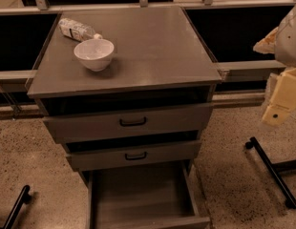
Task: Close bottom drawer
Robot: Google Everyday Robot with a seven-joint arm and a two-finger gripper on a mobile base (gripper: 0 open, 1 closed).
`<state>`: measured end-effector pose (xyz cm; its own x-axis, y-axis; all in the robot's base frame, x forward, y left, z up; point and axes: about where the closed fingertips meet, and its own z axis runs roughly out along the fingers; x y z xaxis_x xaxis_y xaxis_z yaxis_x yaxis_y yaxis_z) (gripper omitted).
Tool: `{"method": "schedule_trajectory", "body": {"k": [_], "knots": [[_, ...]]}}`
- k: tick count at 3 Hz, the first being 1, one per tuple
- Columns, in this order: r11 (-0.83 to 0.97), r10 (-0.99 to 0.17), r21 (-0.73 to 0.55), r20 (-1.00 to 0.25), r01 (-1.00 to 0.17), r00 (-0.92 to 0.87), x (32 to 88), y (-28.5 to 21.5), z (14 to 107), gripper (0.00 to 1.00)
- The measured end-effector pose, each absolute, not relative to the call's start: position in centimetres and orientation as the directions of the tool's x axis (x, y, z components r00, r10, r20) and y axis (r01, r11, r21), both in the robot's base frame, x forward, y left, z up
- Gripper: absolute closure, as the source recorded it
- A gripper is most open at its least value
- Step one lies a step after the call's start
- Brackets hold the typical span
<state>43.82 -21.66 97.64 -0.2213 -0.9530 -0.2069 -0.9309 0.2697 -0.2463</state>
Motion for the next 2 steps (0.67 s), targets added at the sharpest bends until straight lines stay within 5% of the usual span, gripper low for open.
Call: {"method": "schedule_trajectory", "body": {"k": [2], "knots": [[0.257, -0.94, -0.191, -0.278, -0.947, -0.199, 44.0, -20.5, 95.5, 0.0]]}}
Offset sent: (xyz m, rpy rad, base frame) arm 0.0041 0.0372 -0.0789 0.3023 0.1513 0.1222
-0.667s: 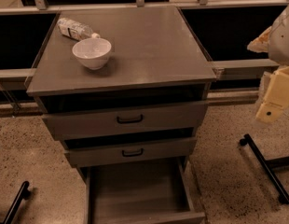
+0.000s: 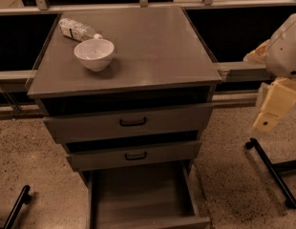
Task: Close bottom drawer
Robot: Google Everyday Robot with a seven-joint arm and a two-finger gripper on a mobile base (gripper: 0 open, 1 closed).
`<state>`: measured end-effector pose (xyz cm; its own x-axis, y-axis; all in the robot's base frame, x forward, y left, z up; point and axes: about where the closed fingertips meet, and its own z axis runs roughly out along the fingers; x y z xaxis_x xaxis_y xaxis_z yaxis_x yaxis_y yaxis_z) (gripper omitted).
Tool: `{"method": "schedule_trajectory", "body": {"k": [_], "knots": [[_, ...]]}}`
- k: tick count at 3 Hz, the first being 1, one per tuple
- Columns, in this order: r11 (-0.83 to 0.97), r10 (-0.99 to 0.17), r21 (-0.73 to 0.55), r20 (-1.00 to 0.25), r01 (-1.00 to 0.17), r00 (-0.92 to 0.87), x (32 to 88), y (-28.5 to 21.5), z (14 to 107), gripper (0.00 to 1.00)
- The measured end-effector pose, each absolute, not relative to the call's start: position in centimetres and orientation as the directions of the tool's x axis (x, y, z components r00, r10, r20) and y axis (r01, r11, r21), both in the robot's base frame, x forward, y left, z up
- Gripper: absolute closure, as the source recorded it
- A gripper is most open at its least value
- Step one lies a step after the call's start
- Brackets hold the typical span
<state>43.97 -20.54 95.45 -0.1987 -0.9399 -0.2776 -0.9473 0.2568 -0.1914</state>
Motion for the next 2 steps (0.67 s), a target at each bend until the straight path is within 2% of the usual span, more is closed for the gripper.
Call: {"method": "schedule_trajectory", "body": {"k": [1, 2], "knots": [[0.244, -0.868, -0.118, -0.468, -0.962, -0.163, 41.8, -14.2, 90.5, 0.0], [0.2, -0.836, -0.067, -0.532, -0.978, -0.134, 39.9, -8.1, 84.9, 0.0]]}}
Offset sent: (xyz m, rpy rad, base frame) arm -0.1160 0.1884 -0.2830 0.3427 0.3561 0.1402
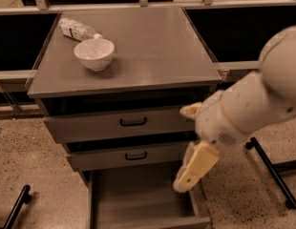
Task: Close bottom drawer
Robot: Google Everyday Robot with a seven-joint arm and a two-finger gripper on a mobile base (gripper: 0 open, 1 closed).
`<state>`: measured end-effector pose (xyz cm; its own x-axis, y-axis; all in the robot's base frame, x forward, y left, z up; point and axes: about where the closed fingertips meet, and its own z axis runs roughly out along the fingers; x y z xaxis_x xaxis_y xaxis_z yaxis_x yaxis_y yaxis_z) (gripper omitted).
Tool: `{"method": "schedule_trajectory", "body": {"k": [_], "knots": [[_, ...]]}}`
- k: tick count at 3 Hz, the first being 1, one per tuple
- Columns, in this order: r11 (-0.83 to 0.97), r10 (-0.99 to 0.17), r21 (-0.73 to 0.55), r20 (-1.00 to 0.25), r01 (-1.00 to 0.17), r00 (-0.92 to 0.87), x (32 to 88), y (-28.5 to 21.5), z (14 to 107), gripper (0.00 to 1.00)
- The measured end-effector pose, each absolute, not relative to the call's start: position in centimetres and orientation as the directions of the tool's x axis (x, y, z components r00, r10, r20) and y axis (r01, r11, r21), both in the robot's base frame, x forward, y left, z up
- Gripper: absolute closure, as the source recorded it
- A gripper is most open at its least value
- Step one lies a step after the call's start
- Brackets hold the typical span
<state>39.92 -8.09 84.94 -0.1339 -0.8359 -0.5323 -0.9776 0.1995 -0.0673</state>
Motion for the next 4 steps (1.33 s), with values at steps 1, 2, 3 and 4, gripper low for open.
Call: {"method": "schedule_trajectory", "body": {"k": [1, 2, 3, 4], "knots": [[0.183, -0.847, -0.024, -0.511, -0.983, -0.145, 38.2, -7.2, 81.7, 0.0], [0.144, -0.84, -0.006, -0.53, -0.99, -0.119, 38.4, -6.6, 81.3, 0.0], [0.079, -0.753, 0.054, -0.651, -0.995, -0.095, 37.5, -3.4, 74.5, 0.0], [0.049, -0.687, 0.069, -0.722, -0.996, -0.084, 34.8, -0.9, 67.2, 0.0]]}}
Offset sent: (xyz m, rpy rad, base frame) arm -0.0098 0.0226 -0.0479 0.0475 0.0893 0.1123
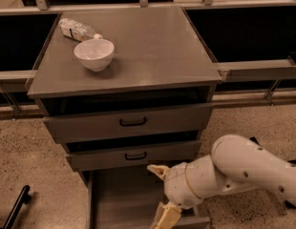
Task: Close bottom drawer
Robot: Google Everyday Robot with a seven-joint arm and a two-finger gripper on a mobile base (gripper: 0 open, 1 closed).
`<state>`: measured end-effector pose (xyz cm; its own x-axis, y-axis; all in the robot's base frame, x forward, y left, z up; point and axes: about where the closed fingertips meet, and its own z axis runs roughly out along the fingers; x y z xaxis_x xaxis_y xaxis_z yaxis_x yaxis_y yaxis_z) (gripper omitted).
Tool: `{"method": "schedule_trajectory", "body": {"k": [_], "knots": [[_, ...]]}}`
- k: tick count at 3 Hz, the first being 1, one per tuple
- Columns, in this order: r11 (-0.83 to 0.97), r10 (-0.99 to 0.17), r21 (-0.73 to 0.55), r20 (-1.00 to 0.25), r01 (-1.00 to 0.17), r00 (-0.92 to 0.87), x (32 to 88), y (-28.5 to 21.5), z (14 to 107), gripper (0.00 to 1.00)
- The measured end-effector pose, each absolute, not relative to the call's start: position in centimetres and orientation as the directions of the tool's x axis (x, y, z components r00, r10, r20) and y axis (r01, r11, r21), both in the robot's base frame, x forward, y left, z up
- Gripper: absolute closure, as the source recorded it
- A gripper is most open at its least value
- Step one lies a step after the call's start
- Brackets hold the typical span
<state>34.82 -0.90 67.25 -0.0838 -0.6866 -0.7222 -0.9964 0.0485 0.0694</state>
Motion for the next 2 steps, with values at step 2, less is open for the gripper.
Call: {"method": "schedule_trajectory", "body": {"k": [2], "knots": [[0.083, -0.679, 0.029, -0.73, -0.996, -0.078, 36.13, -0.57, 66.14, 0.0]]}}
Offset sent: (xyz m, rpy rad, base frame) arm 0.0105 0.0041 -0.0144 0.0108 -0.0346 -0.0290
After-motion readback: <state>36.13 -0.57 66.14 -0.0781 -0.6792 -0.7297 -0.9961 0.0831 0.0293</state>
